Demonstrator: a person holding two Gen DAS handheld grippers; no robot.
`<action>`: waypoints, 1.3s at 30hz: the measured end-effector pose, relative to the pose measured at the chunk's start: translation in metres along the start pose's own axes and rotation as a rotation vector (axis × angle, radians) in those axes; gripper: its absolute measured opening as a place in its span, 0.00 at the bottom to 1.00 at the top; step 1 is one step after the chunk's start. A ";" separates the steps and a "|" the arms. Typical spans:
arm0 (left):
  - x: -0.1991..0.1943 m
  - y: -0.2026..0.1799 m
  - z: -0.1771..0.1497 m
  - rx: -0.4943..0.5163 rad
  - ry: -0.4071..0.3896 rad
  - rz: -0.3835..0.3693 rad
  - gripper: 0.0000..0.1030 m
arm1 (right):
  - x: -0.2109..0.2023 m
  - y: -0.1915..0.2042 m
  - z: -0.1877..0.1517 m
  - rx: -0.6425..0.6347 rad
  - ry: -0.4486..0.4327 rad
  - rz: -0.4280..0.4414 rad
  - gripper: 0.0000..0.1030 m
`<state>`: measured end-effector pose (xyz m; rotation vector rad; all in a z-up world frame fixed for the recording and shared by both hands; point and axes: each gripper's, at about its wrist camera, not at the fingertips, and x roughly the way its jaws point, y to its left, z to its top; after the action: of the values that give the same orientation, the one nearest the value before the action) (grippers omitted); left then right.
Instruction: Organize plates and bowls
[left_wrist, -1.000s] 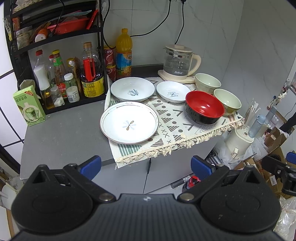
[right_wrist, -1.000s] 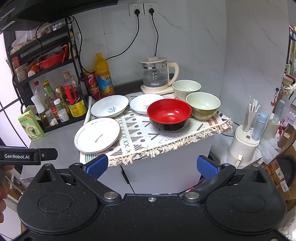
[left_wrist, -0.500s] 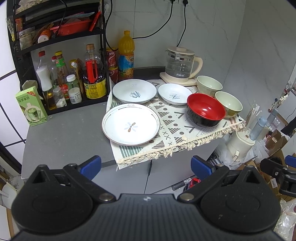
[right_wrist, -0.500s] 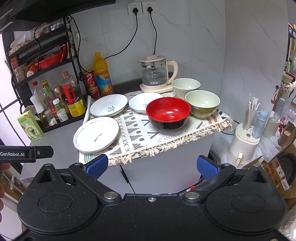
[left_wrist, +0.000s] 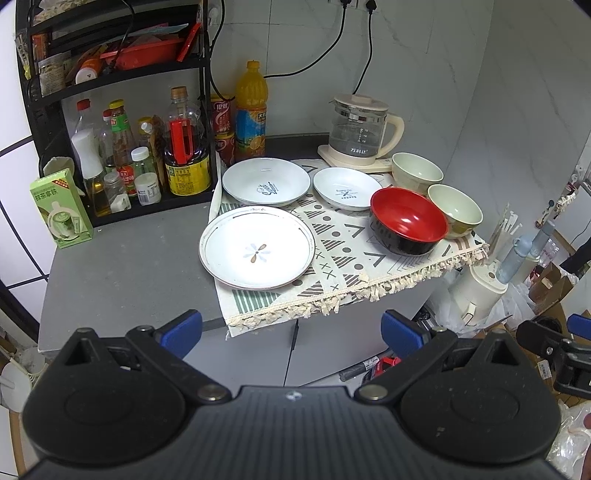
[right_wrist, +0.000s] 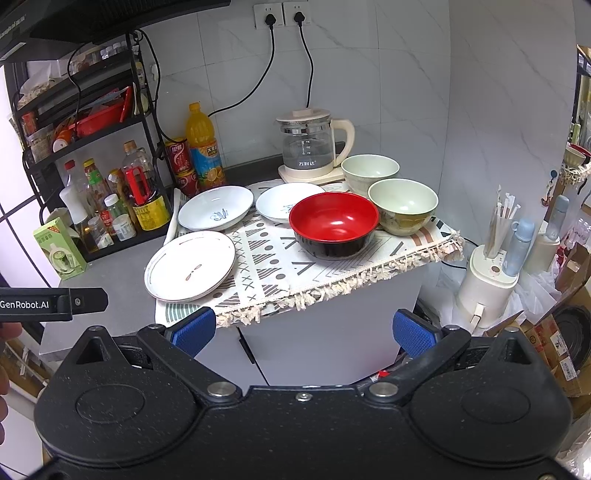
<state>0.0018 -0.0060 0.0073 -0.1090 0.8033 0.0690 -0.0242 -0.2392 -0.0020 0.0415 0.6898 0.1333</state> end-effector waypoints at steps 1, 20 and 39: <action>0.000 0.000 0.000 0.000 0.000 0.000 0.99 | 0.000 0.001 0.000 0.000 -0.001 0.000 1.00; 0.028 -0.009 0.013 -0.014 0.028 0.016 0.99 | 0.019 -0.014 0.006 0.002 0.028 0.003 1.00; 0.127 -0.028 0.065 -0.062 0.137 0.027 0.99 | 0.105 -0.051 0.046 0.045 0.092 0.009 1.00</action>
<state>0.1391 -0.0235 -0.0376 -0.1626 0.9399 0.1125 0.0904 -0.2747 -0.0370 0.0815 0.7847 0.1285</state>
